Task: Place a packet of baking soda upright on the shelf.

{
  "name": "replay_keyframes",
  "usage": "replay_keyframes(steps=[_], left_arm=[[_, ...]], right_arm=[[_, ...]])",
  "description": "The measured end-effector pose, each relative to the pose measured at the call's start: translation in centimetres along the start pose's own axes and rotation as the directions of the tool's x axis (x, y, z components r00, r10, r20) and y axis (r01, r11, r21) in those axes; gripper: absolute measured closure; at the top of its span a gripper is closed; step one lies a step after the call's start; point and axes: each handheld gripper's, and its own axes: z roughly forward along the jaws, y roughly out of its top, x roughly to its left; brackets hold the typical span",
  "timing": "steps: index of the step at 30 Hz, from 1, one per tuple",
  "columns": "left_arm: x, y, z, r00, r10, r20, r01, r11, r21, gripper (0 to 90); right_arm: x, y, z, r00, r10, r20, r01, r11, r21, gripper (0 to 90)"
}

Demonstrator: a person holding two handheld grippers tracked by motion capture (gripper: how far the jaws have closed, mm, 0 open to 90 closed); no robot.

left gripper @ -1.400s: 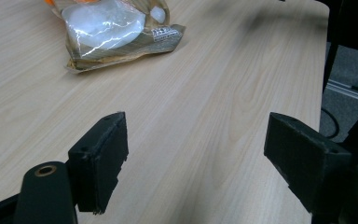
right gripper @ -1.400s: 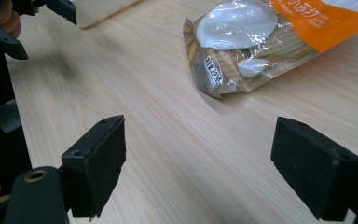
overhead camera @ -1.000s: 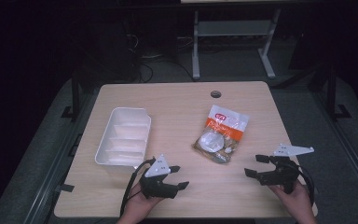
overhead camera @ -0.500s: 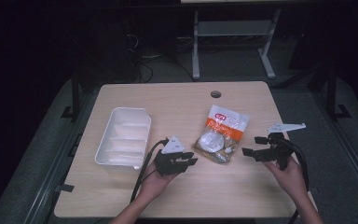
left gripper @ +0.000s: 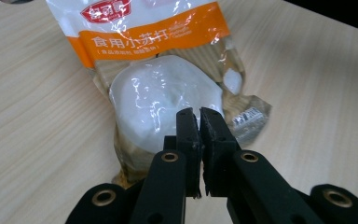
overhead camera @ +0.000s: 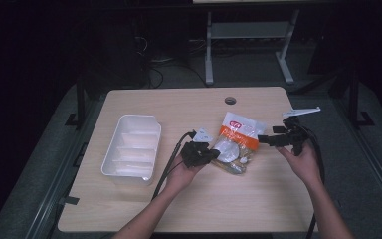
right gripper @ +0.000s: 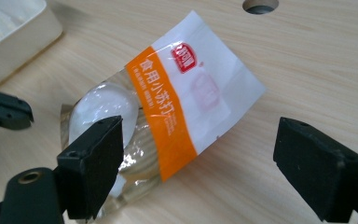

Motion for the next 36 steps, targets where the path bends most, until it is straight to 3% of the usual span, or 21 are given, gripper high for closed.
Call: replay_keyframes(steps=[2, 7, 8, 9, 11, 15, 20, 25, 27, 30, 36], left_arm=[[0.4, 0.1, 0.7, 0.9999, 0.005, -0.01, -0.005, 0.9998, 0.021, 87.0], [1.1, -0.2, 2.3, 0.9996, -0.028, -0.009, 0.028, 0.9974, 0.067, 87.1], [1.1, -0.2, 2.5, 0.9995, -0.031, -0.007, 0.031, 0.997, 0.071, 87.1], [1.1, -0.3, 2.7, 0.9994, -0.035, -0.004, 0.035, 0.9968, 0.072, 87.1], [1.1, -0.1, 2.8, 0.9994, -0.034, -0.004, 0.034, 0.997, 0.069, 87.1], [0.9, 0.0, 2.8, 0.9997, -0.019, -0.016, 0.02, 0.9968, 0.077, 87.1], [1.0, 0.0, 2.8, 0.9995, -0.03, -0.006, 0.031, 0.9968, 0.073, 85.8], [1.0, 0.0, 2.8, 0.9997, -0.021, -0.01, 0.021, 0.997, 0.074, 85.7], [1.1, 0.0, 2.9, 0.9996, -0.028, -0.005, 0.029, 0.9971, 0.071, 85.1], [1.1, -0.1, 2.9, 0.9992, -0.039, -0.004, 0.039, 0.9969, 0.068, 84.9], [1.1, -0.1, 2.9, 0.9992, -0.04, 0.0, 0.04, 0.9968, 0.07, 82.5]], right_arm=[[-0.4, 0.2, 0.5, 0.9997, 0.023, -0.007, -0.023, 1.0, 0.005, 15.3], [-1.7, 0.1, 2.0, 0.9957, 0.091, -0.018, -0.09, 0.995, 0.032, 18.8], [-2.1, 0.0, 2.3, 0.9933, 0.111, -0.032, -0.11, 0.993, 0.037, 19.0], [-2.7, -0.3, 3.0, 0.9857, 0.151, -0.074, -0.148, 0.988, 0.045, 22.4], [-2.9, -0.5, 3.6, 0.9822, 0.163, -0.092, -0.159, 0.986, 0.054, 23.4], [-2.9, -0.6, 4.5, 0.9796, 0.161, -0.12, -0.153, 0.986, 0.071, 28.3], [-2.5, -0.7, 6.1, 0.9757, 0.154, -0.156, -0.143, 0.986, 0.08, 37.1], [-2.0, -0.7, 7.1, 0.9741, 0.15, -0.169, -0.135, 0.986, 0.097, 44.7], [-1.7, -0.8, 7.6, 0.9714, 0.153, -0.182, -0.134, 0.984, 0.115, 56.1], [-1.7, -0.8, 7.9, 0.9663, 0.165, -0.198, -0.141, 0.982, 0.126, 63.2], [-1.5, -0.7, 7.8, 0.9545, 0.154, -0.255, -0.131, 0.986, 0.107, 85.9]])
